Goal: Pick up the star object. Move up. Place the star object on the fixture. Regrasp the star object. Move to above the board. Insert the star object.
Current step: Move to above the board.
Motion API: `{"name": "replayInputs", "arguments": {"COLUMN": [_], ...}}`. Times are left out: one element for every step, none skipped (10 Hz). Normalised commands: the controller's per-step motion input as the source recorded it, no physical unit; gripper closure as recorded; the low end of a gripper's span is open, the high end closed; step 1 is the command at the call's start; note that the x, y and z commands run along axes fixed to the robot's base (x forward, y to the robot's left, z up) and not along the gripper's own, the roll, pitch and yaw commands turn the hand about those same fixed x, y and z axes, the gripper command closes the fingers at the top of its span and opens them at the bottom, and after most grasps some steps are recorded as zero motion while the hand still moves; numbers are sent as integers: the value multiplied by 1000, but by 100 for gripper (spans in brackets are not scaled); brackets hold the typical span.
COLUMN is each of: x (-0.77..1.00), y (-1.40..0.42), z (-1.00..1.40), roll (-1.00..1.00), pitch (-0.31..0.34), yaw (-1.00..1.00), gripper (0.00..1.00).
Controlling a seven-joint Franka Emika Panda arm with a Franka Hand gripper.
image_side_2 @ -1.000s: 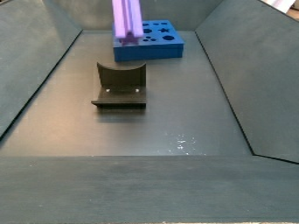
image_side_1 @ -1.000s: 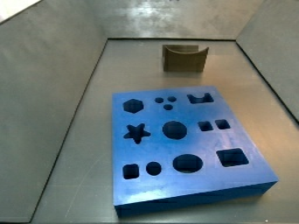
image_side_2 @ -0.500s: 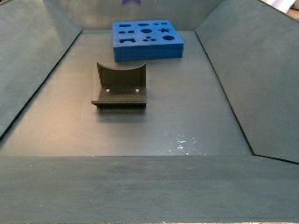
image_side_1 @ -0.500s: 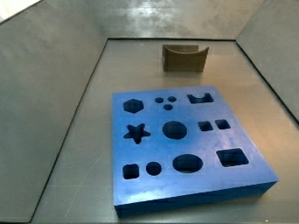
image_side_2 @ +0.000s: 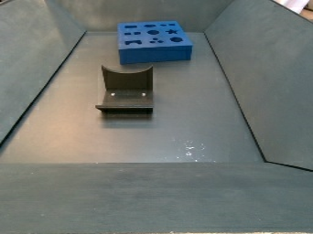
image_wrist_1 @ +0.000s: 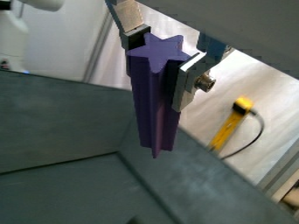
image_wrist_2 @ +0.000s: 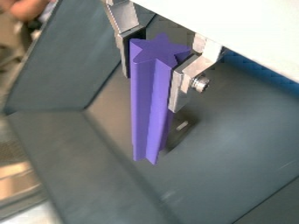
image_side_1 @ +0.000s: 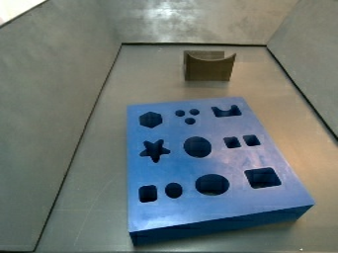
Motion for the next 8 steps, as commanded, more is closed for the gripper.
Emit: {"name": "replayInputs", "arguments": {"x": [-461,-486,-496,-527,-517,-337,-159,-94], "y": [-1000,-1000,-1000,-1000,-949,-531,-140,-14], "z": [18,19,16,22,17,12,0,-1], "roll": [-1000,-1000,-1000,-1000,-1000,-1000,-1000,-855], "pitch": [-86,-78,-74,-67,-65,-70,-70,-53], "yaw": [-149,-159,-163,-167,-169,-168,-155,-118], "gripper": [100,100,100,100,100,100,100,100]}}
